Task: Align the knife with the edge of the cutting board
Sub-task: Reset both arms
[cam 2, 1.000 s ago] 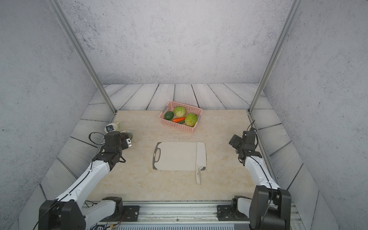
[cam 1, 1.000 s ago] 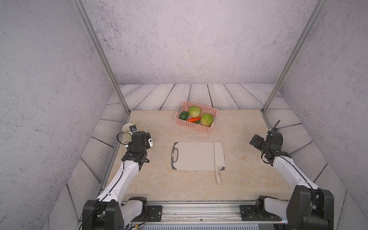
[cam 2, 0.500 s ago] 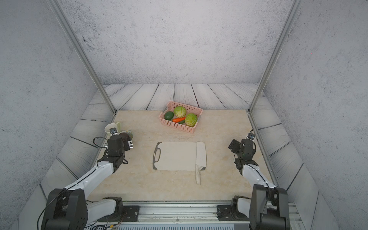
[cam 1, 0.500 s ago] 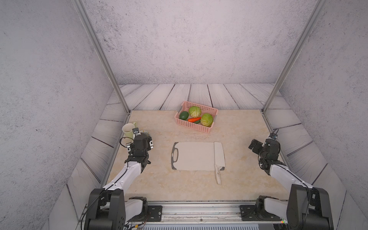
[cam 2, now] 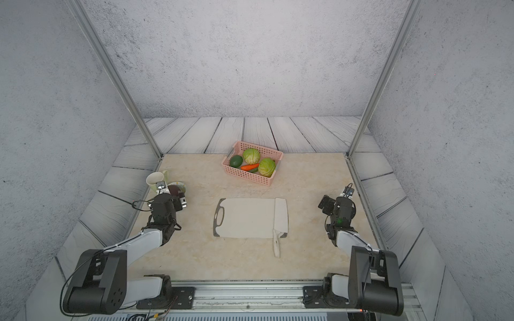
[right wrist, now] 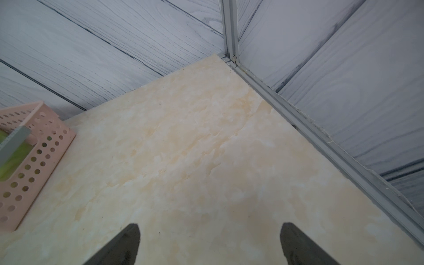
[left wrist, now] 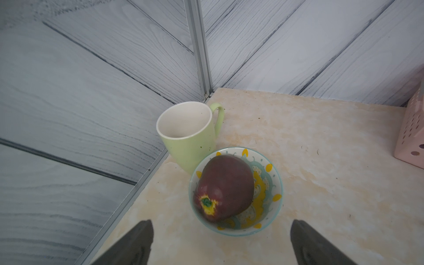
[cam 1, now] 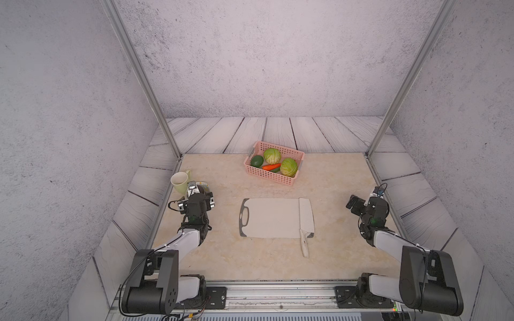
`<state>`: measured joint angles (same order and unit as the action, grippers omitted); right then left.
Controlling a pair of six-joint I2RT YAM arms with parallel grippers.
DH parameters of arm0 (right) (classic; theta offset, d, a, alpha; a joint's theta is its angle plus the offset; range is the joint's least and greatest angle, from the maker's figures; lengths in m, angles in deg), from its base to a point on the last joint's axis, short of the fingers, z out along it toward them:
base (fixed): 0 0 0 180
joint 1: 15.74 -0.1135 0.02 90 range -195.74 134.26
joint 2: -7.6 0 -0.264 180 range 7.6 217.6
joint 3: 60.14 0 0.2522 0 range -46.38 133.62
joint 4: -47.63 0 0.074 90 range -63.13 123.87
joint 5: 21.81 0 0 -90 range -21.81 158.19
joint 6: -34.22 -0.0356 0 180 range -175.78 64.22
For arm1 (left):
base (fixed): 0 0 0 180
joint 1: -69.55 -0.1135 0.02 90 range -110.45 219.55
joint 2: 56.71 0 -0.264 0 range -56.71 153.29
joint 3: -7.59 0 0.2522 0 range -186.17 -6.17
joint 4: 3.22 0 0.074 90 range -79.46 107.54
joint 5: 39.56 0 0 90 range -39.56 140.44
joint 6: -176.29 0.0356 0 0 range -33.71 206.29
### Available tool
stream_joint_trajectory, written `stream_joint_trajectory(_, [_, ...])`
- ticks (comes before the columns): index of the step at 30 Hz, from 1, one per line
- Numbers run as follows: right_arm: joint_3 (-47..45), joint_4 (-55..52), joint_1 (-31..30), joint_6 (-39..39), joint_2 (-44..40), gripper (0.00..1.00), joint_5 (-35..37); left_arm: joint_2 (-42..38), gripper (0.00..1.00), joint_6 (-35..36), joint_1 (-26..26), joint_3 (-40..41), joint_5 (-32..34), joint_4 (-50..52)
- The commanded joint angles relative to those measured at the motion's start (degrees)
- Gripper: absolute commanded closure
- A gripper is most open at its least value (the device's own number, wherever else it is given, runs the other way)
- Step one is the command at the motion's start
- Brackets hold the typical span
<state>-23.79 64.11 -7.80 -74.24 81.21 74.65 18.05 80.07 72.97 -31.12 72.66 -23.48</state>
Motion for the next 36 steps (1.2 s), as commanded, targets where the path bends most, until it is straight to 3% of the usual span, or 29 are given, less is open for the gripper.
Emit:
stream_joint_trajectory(1, [-0.53, 3.2, 0.01, 1.21, 1.11, 0.01, 0.7, 2.25, 0.02, 1.37, -0.61, 1.11, -1.3, -6.07])
stream_joint_trajectory(14, [-0.09, 6.31, 0.05, 3.79, 3.04, 0.01, -0.7, 12.91, 0.02, 5.59, -0.59, 1.18, -10.21, -15.22])
stream_joint_trajectory(17, [-2.15, 14.33, -0.05, 4.57, 6.34, 0.01, -0.76, 13.3, 0.02, 5.34, -1.01, -0.64, -12.07, -11.16])
stream_joint_trajectory(20, [-0.33, 10.0, -0.84, 5.4, 5.87, 0.01, -0.85, 12.99, 0.02, 5.08, -1.7, -1.41, -13.45, -9.77])
stream_joint_trajectory(25, [-2.24, 16.94, -5.69, 10.88, 8.68, 0.01, 0.48, 12.92, 0.02, 5.07, -1.83, -1.37, -13.48, -9.69])
stream_joint_trajectory(28, [-2.34, 27.02, -8.47, 14.92, 16.31, 0.01, 0.65, 12.94, 0.02, 5.08, -1.79, -1.37, -13.51, -9.71])
stream_joint_trajectory(31, [3.81, 10.33, -8.7, 14.1, 13.85, 0.01, 2.53, 12.95, 0.02, 5.06, -1.76, -1.5, -13.45, -9.61])
stream_joint_trajectory(33, [1.6, 18.92, -8.74, 14.69, 15.94, 0.01, 2.1, 13.06, 0.02, 4.99, -1.82, -1.55, -13.52, -9.6])
stream_joint_trajectory(36, [3.47, 11.96, -8.77, 14.25, 14.39, 0.01, 2.15, 12.98, 0.02, 4.99, -1.81, -1.52, -13.52, -9.58])
